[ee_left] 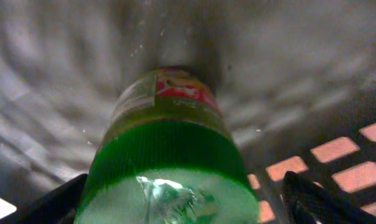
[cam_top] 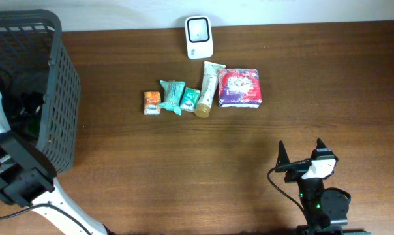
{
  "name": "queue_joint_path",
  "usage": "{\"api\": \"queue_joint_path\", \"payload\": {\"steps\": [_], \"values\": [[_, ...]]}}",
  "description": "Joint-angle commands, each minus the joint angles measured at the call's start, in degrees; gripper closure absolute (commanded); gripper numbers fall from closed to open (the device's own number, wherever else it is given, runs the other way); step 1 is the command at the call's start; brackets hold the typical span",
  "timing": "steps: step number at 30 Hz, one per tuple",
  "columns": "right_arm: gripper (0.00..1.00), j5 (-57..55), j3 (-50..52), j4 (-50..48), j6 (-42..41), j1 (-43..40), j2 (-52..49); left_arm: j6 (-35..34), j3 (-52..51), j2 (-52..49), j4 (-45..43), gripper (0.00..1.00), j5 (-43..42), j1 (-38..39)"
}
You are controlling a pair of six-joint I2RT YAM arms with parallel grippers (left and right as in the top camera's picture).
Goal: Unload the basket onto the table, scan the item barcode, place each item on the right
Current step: 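Reach the left gripper into the basket and grasp the green-capped bottle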
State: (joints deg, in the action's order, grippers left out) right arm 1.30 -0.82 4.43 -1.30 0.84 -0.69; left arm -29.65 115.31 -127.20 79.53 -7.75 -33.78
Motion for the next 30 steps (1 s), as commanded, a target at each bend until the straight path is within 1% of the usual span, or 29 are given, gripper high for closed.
{"api": "queue_joint_path", "payload": {"steps": [1, 4, 6, 8, 9, 11, 15, 16, 17, 18, 19, 21, 23, 24, 26, 29, 30], "values": [[0.01, -0.3, 0.5, 0.0, -0.3, 0.3, 0.3, 0.6, -4.3, -0.4, -2.8, 0.07, 2.7, -0.1], [0.01, -0.3, 0.5, 0.0, -0.3, 0.3, 0.3, 0.7, -4.6, -0.4, -5.1, 0.14, 6.8, -0.2], [0.01, -0.3, 0.5, 0.0, -0.3, 0.3, 0.3, 0.7, -4.6, -0.4, -6.0, 0.15, 8.2, -0.2], [0.01, -0.3, 0.5, 0.0, -0.3, 0.3, 0.3, 1.1, -4.6, -0.4, -6.7, 0.16, 8.1, -0.2], [0.01, -0.3, 0.5, 0.0, -0.3, 0.3, 0.3, 1.1, -4.6, -0.4, -6.6, 0.24, 8.1, -0.2], [0.01, -0.3, 0.5, 0.0, -0.3, 0.3, 0.3, 1.0, -4.6, -0.4, -6.6, 0.3, 8.0, -0.2], [0.01, -0.3, 0.5, 0.0, -0.3, 0.3, 0.3, 1.0, -3.8, -0.4, -5.7, 0.33, 7.1, -0.2], [0.01, -0.3, 0.5, 0.0, -0.3, 0.3, 0.3, 1.0, -3.2, -0.4, -5.0, 0.32, 7.1, -0.2], [0.02, -0.3, 0.5, 0.0, -0.3, 0.3, 0.3, 1.0, -2.8, -0.4, -4.4, 0.24, 7.1, -0.2], [0.01, -0.3, 0.5, 0.0, -0.3, 0.3, 0.3, 1.0, -2.0, -0.4, -3.5, 0.04, 7.1, -0.2], [0.01, -0.3, 0.5, 0.0, -0.3, 0.3, 0.3, 1.0, -1.8, -0.4, -2.6, 0.01, 7.1, -0.2], [0.01, -0.3, 0.5, 0.0, -0.3, 0.3, 0.3, 1.0, -1.8, -0.4, -1.9, 0.01, 7.1, -0.2], [0.01, -0.3, 0.5, 0.0, -0.3, 0.3, 0.3, 1.0, -1.8, -0.4, -1.4, 0.04, 6.7, -0.2], [0.01, -0.3, 0.5, 0.0, -0.3, 0.3, 0.3, 1.0, -1.8, -0.4, -1.2, 0.1, 6.0, -0.2], [0.01, -0.3, 0.5, 0.0, -0.3, 0.3, 0.3, 1.0, -1.8, -0.4, -1.0, 0.15, 5.6, -0.2], [0.01, -0.3, 0.5, 0.0, -0.3, 0.3, 0.3, 1.0, -1.8, -0.4, 0.1, 0.16, 5.4, -0.2], [0.01, -0.3, 0.5, 0.0, -0.3, 0.3, 0.3, 1.0, -1.8, -0.4, 0.1, 0.26, 5.4, -0.2]]}}
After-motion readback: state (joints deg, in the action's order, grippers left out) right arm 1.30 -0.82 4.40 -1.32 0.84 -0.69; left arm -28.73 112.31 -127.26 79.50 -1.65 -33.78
